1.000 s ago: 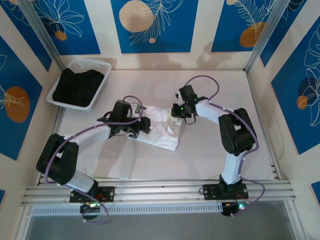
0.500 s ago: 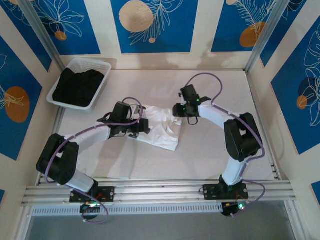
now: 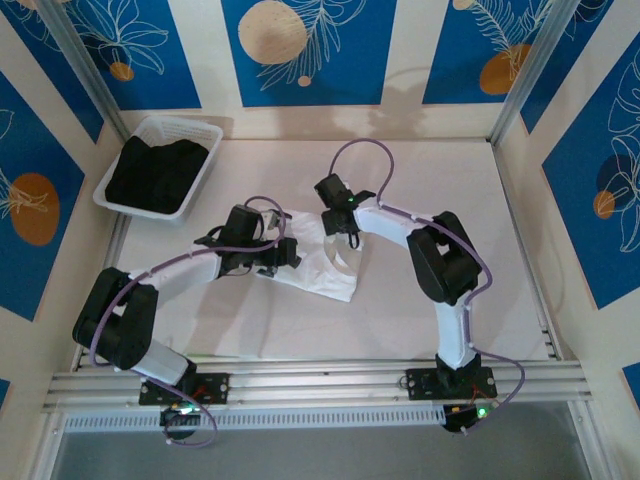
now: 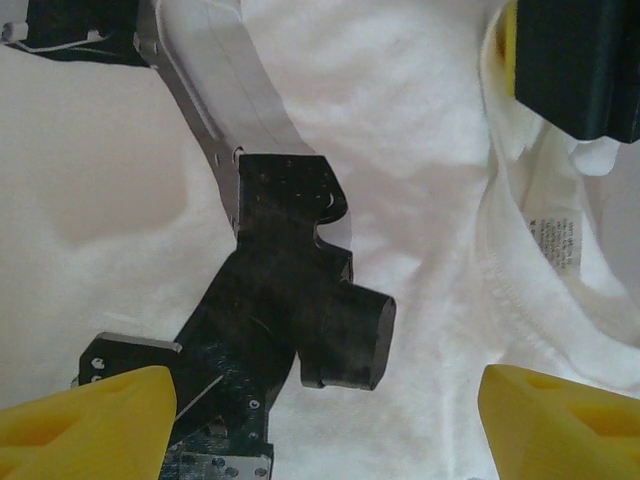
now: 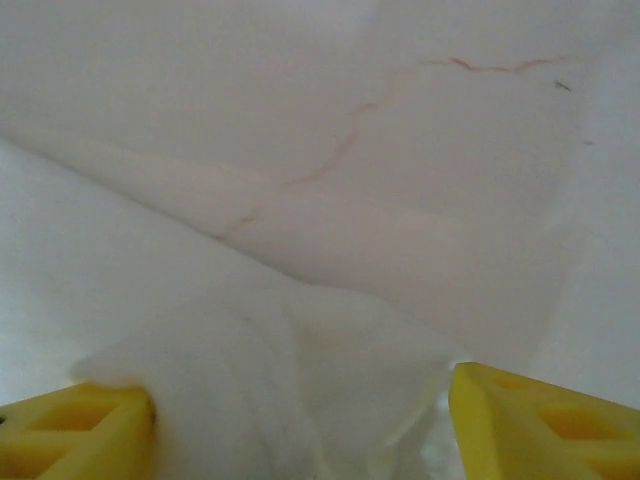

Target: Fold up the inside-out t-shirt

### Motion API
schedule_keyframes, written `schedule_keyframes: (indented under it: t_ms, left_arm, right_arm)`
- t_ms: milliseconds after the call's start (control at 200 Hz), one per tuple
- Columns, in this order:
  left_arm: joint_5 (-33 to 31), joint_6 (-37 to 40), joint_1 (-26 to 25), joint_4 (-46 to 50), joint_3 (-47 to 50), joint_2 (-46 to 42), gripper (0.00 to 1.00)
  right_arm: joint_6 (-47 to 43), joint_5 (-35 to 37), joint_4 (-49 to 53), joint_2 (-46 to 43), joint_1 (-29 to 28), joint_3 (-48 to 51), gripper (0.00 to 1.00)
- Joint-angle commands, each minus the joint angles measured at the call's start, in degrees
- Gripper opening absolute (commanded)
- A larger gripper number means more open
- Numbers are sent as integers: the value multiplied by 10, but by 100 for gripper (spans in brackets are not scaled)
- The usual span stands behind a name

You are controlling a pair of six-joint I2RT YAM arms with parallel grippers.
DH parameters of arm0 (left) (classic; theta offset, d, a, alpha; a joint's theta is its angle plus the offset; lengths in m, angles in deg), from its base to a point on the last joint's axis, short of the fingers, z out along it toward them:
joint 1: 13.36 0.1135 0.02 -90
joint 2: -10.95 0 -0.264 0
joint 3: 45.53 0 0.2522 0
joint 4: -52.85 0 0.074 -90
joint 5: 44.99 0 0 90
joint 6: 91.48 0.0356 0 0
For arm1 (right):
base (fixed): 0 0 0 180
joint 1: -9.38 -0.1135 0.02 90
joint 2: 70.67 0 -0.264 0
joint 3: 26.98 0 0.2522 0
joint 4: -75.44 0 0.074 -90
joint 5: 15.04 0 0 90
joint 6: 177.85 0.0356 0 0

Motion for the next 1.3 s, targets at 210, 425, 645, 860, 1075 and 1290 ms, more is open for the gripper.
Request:
schedule_keyframes:
  t_ms: [210, 425, 645, 860, 1075, 1290]
  left_arm:
    - [-18, 25, 3, 16, 8, -9, 79]
    - [-25, 32, 4, 26, 7, -14, 79]
    - [-40, 41, 5, 36, -9, -14, 80]
    - [-39, 31, 23, 41, -53, 3, 80]
    - [22, 29, 43, 40, -187, 124, 80]
    - [60, 62, 62, 77, -360, 287, 79]
  right_arm:
    - [3, -41, -11, -89, 74, 89, 48]
    - [-1, -102, -15, -97, 128, 115, 37]
    - [-24, -244, -49, -154, 161, 151, 59]
    - [-2, -290, -54, -245, 173, 208, 64]
    - [98, -361, -83, -330, 93, 321, 55]
    - [204, -377, -125, -350, 5, 400, 52]
